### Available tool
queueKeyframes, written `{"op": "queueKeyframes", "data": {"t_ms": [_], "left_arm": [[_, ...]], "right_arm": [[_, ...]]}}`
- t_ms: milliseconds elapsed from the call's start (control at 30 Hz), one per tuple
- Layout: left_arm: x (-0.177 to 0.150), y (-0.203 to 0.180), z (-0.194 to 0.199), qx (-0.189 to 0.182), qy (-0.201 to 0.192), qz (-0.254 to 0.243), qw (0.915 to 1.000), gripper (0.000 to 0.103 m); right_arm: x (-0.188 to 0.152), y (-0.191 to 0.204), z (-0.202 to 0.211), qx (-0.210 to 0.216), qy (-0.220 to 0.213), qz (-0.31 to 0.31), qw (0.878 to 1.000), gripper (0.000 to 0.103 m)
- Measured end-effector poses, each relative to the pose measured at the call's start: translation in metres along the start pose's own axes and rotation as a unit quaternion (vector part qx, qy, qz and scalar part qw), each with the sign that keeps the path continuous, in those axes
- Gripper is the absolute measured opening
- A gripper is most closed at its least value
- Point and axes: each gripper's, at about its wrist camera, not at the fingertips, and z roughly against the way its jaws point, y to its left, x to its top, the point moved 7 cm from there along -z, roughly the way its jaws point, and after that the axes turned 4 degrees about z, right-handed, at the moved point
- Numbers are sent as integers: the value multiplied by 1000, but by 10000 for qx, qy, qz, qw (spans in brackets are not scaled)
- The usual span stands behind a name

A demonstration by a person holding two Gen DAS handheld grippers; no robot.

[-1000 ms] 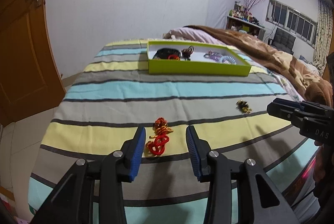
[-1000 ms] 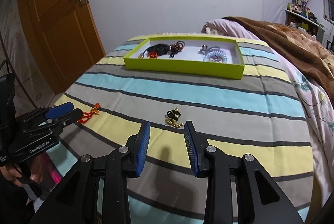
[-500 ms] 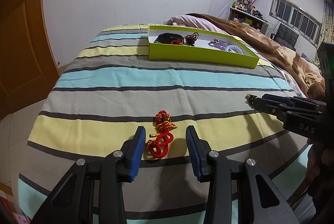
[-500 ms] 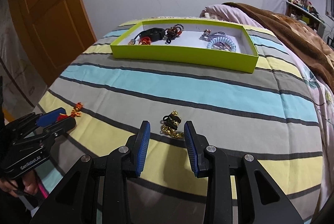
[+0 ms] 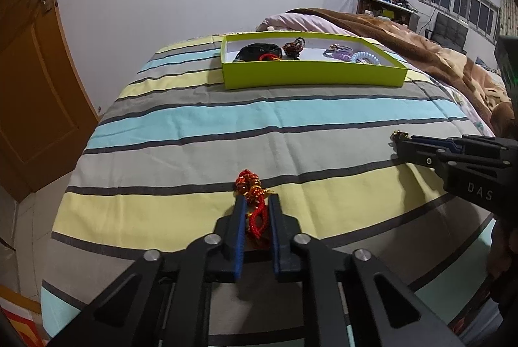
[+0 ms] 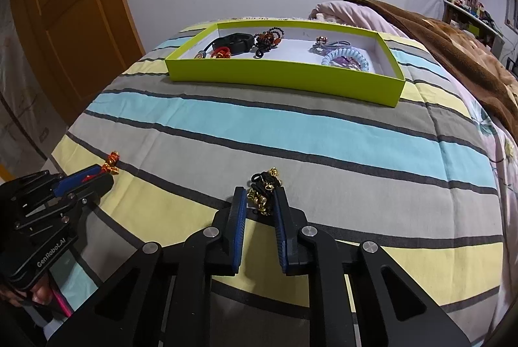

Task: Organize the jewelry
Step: 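Grasp the red knotted charm with the left gripper while the right grasps the gold charm, then carry the red charm and gold charm into the lime-green box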

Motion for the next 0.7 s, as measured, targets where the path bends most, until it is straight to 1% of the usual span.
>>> {"op": "queueKeyframes", "data": {"t_ms": [133,233,333,700], "left_arm": [[1,-2,2,-131,-48,50,9999,8],[1,-7,6,-265,-106,85,9996,8],[5,-14,15,-397,-251,73,9989,7],[25,-24,45,-615,-596,181,9962,7]], "right_arm": [[-1,-2,5,31,-64,-44,10000,16],[0,-4,12,40,-133,-79,9999,16],[0,-6,21,47,-227,-117,9997,16],[8,-10,66,32,-689,-192,9974,16]]}}
